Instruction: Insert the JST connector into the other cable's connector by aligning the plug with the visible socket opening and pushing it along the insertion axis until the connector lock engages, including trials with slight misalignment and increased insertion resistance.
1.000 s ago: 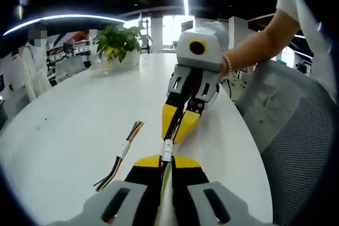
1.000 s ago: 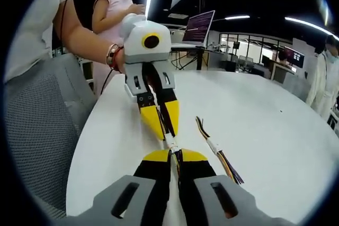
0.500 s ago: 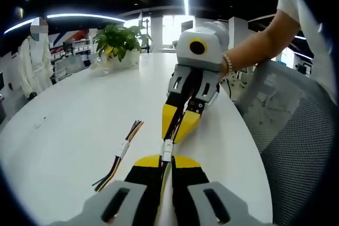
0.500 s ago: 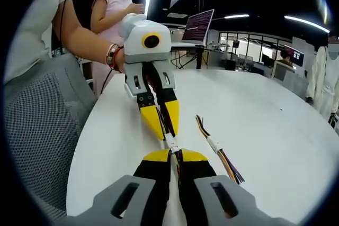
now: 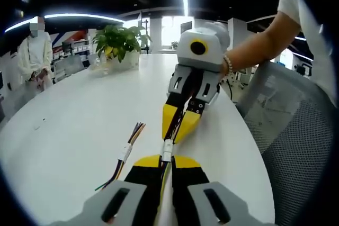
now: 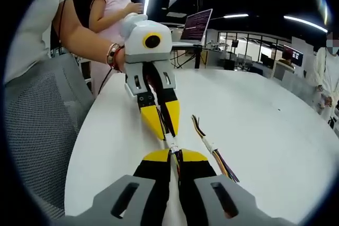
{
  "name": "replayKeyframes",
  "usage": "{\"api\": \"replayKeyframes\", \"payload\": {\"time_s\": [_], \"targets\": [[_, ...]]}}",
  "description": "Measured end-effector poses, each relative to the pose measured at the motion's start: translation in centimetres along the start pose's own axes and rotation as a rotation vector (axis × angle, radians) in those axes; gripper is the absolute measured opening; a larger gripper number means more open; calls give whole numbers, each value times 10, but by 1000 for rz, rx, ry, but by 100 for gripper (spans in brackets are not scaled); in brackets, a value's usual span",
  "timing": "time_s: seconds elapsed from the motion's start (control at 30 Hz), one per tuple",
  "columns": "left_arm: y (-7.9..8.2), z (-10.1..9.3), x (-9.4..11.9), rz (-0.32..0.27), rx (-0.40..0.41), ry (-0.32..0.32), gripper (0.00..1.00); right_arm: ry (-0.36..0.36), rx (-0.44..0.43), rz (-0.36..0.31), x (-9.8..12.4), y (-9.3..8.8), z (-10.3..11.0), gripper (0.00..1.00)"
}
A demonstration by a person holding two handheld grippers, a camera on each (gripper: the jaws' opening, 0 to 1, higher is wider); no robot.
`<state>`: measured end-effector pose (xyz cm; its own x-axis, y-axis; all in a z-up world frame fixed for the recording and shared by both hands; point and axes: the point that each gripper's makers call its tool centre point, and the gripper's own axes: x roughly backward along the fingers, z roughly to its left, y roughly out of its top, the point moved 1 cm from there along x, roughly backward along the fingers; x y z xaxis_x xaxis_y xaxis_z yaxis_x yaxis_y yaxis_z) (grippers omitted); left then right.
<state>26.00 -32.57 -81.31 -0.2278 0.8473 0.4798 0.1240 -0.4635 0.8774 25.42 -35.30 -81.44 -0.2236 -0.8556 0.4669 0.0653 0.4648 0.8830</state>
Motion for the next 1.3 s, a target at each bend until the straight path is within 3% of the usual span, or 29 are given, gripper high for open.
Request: {"api": "replayKeyframes", "payload": {"time_s": [0.57,1.3], "targets": [[-6,20,-7,15,21,12,0,-9,-8,15,-10,-5,-18,2],[-15,32,-12,29,43,17,0,-16,-28,25,-20,-12,-28,2]]}}
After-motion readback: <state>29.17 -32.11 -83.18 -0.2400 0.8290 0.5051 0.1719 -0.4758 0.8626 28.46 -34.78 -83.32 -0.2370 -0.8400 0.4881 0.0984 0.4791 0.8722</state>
